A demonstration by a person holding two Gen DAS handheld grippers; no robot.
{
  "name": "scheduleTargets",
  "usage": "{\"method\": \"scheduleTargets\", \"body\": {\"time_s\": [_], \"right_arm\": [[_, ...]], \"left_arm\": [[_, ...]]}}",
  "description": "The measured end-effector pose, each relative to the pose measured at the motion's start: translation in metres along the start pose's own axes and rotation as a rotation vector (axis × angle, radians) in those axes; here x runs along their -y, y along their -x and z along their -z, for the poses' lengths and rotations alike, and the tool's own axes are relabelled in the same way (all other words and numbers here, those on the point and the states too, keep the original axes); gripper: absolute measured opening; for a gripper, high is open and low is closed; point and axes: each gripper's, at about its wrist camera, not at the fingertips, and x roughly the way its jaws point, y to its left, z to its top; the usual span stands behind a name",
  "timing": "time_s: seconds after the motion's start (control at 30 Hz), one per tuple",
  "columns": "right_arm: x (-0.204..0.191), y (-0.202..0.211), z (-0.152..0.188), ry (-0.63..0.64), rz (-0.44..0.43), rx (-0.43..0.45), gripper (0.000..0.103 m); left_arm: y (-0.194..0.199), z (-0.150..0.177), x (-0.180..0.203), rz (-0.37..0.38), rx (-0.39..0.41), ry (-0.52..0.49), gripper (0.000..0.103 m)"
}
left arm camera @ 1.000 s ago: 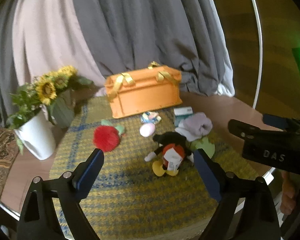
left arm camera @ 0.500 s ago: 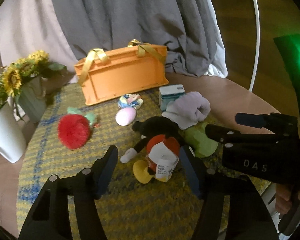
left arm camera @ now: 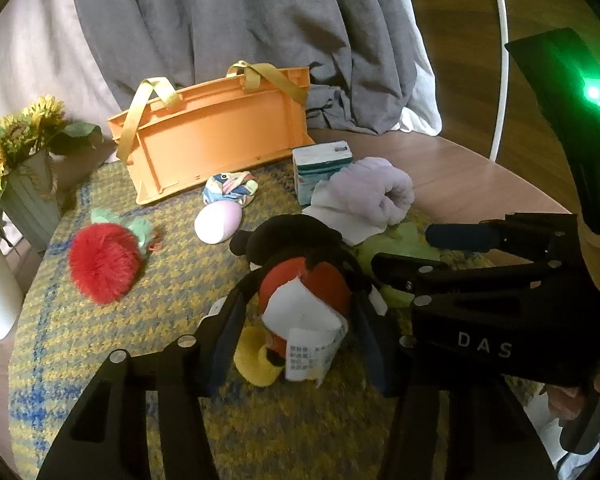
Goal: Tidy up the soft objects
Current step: 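Grasp the black-red plush doll with the left tool while the right tool grasps the green frog sponge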
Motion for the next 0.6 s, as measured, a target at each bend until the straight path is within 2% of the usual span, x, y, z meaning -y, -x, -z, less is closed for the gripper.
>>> {"method": "scheduleTargets", "body": {"time_s": [0.1, 0.33, 0.6], "right_arm": [[-0.001, -0.006, -0.002, -0.012, -0.017, -0.011, 0.053], [-0.005, -0.010, -0.003, -0.030, -0.006, -0.010, 0.052], [-0.010, 0.007, -0.005, -0.058, 0.029, 0.029, 0.051]], "left_arm": [[-0.007, 0.000, -0.004, 0.005, -0.009, 0.008, 0.042], [-0.006, 0.000, -0.012, 0.033, -0.010, 0.034, 0.039], [0.012, -0.004, -0.026, 0.035, 0.018, 0.071, 0.039]]}}
